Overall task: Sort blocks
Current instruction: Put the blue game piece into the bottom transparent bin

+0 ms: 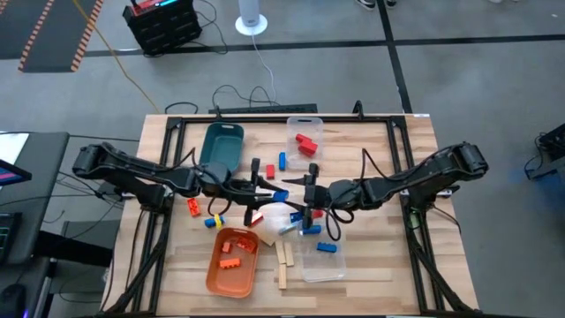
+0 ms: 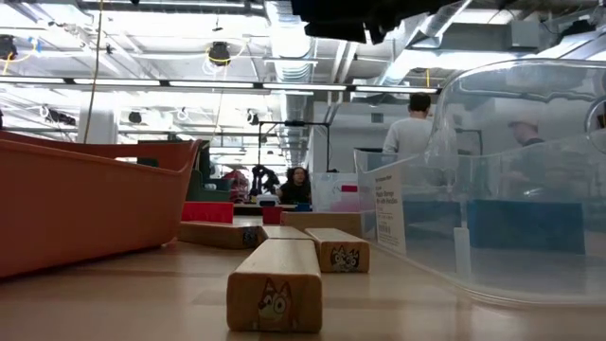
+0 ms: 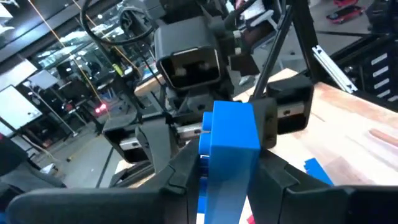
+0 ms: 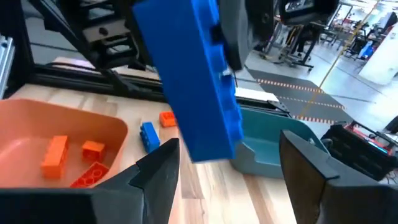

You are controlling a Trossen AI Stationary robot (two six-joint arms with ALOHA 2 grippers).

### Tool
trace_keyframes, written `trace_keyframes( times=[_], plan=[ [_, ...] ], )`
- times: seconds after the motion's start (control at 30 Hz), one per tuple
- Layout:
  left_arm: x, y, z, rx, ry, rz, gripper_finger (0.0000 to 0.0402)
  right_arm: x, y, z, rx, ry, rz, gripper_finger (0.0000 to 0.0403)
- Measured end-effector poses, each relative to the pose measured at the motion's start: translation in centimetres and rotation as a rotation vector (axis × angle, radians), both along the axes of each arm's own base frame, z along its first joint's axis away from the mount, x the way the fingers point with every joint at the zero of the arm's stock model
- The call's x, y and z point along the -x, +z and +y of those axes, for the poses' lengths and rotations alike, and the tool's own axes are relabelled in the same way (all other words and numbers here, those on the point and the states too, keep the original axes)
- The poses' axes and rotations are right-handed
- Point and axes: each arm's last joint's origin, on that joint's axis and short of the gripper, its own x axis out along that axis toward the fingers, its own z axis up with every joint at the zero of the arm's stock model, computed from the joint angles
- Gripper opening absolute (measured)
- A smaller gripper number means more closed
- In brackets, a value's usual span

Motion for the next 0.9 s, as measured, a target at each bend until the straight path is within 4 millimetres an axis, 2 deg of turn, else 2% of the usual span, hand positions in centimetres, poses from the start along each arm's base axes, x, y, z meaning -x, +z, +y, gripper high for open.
trace_keyframes(
  times=[0.3,0.4,0.7,0.8,0.9],
  plan=[
    [-1.3,-1.0,-0.1,0.012,0.003,-0.016,0.009,-0.3,1.2,0.1,0.053,0.011,-0.032,0.0233],
    [-1.3,-0.9,-0.1,0.014,0.003,-0.031,0.009,-0.3,1.1,0.1,0.069,0.012,-0.021,0.02],
    [-1.2,-0.5,0.0,0.033,0.024,-0.059,0.0095,-0.3,0.9,-0.2,0.079,0.002,0.008,0.0062],
    [-1.2,-0.7,0.1,0.047,0.064,-0.036,0.0111,-0.3,0.8,-0.2,0.081,0.001,0.018,0.0038],
    [-1.2,-1.2,0.4,0.061,0.079,0.002,0.0134,-0.3,0.8,-0.2,0.081,0.002,0.015,0.0037]
  ],
)
